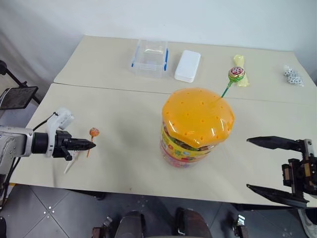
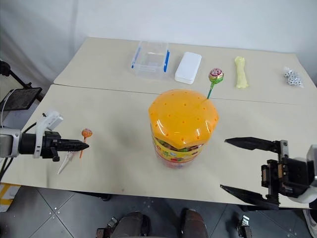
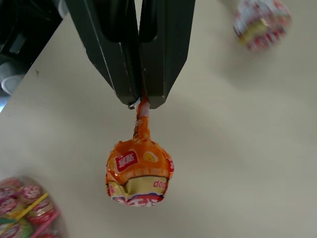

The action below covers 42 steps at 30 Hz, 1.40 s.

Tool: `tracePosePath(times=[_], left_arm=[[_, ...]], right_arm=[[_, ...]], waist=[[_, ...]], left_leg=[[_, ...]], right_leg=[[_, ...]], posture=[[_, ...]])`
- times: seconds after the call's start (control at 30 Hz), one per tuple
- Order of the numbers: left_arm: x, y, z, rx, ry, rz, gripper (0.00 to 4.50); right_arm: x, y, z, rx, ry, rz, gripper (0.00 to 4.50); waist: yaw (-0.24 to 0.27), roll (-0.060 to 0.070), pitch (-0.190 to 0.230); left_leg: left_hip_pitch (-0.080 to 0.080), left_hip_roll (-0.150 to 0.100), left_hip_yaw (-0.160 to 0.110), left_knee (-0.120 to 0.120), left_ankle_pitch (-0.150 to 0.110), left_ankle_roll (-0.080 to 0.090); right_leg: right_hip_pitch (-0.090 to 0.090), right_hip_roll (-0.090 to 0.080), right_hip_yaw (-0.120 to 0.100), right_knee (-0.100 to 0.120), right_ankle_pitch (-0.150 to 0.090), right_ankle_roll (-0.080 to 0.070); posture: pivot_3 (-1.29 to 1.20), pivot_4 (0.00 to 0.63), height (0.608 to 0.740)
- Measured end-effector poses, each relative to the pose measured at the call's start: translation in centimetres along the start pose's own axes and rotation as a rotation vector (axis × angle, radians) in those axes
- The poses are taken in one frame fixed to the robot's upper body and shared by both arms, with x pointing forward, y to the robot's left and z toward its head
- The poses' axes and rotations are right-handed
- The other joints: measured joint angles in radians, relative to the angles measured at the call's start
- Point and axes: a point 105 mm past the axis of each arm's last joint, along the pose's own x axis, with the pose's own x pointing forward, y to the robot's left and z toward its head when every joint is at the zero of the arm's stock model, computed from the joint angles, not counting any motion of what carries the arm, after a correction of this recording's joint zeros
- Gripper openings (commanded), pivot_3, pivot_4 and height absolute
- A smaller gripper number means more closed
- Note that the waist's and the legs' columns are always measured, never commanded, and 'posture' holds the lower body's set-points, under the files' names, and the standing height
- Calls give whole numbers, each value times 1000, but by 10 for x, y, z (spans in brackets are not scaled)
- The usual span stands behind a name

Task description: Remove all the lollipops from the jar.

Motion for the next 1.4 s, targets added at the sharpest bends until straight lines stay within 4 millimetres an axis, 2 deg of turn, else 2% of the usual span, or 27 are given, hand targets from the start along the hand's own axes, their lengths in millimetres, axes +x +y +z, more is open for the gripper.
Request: tracePosePath(times=[0.1,0.17,0.3,0.43,0.6,0.67,0.77,0.83,0.97,1.03,1.1,1.17,1.37,1.4], left_arm=[[1,1,-21,-2,70,42,27],[4,3,-24,10,64,59,27],[8,6,-20,49,13,73,994],[10,0,-19,49,-5,8,2076],[-10,3,-12,95,-7,-20,3600],[-21,-1,11,196,-120,-86,3600],[-38,-34,62,416,-452,-301,3600],[-42,-52,80,472,-590,-417,3600],[-27,-67,89,456,-779,-569,3600],[-10,-81,93,453,-860,-650,3953],[-3,-87,94,464,-873,-672,4346],[1,-96,97,492,-884,-700,4475],[6,-114,102,519,-912,-762,4475],[4,-116,104,525,-917,-768,4499]], right_arm=[[-3,-3,-5,6,15,-3,4500],[-4,-5,-6,6,23,-11,4500],[-10,-14,-13,90,57,-70,4500],[-14,-26,-13,145,64,-127,4500],[-16,-37,-15,258,140,-204,4500],[-20,-53,-16,285,180,-290,4500],[-19,-77,2,244,97,-392,4500],[-12,-85,12,221,31,-412,4500],[2,-104,15,272,-18,-455,4500],[15,-113,14,295,3,-462,4500],[23,-118,13,307,21,-466,4500],[29,-125,14,315,22,-474,4500],[53,-122,18,353,2,-353,4500],[55,-121,18,357,4,-335,4321]], waist=[[-8,1,0],[-10,1,0],[-10,1,0],[-17,1,0],[-26,1,0],[-26,1,0],[-22,2,0],[-23,2,0],[-28,3,0],[-28,2,0],[-29,3,0],[-29,3,0],[-26,3,0],[-26,3,0]], left_leg=[[2,0,1,-2,0,0],[2,1,3,-1,0,-1],[2,0,3,-1,0,-1],[2,1,3,-2,0,-1],[1,1,4,-2,-1,-1],[1,1,4,-2,-1,-1],[0,0,5,0,-1,-1],[0,0,5,0,-1,-2],[0,0,6,-1,-1,-2],[-1,0,6,1,-1,-2],[-1,0,6,1,-1,-2],[-1,0,6,1,-1,-2],[-3,0,4,1,-1,-2],[-3,0,4,1,-1,-2]], right_leg=[[-1,0,0,1,0,0],[-1,1,0,1,0,-1],[-1,0,0,1,0,-1],[-1,0,0,1,0,-1],[-3,0,0,1,-1,-2],[-3,0,-1,1,-1,-3],[-3,-2,-2,2,-1,-3],[-3,-2,-3,3,-1,-2],[-3,-2,-4,4,0,0],[-3,-2,-5,4,0,0],[-4,-2,-5,4,0,0],[-4,-2,-5,4,0,0],[-4,-2,-5,3,0,0],[-4,-2,-6,2,0,0]], posture=[[0,150,740],[0,150,740],[0,150,740],[0,150,740],[0,150,740],[0,150,740],[0,150,740],[0,150,740],[0,150,740],[0,150,740],[0,150,740],[0,150,740],[0,150,740],[0,150,740]])
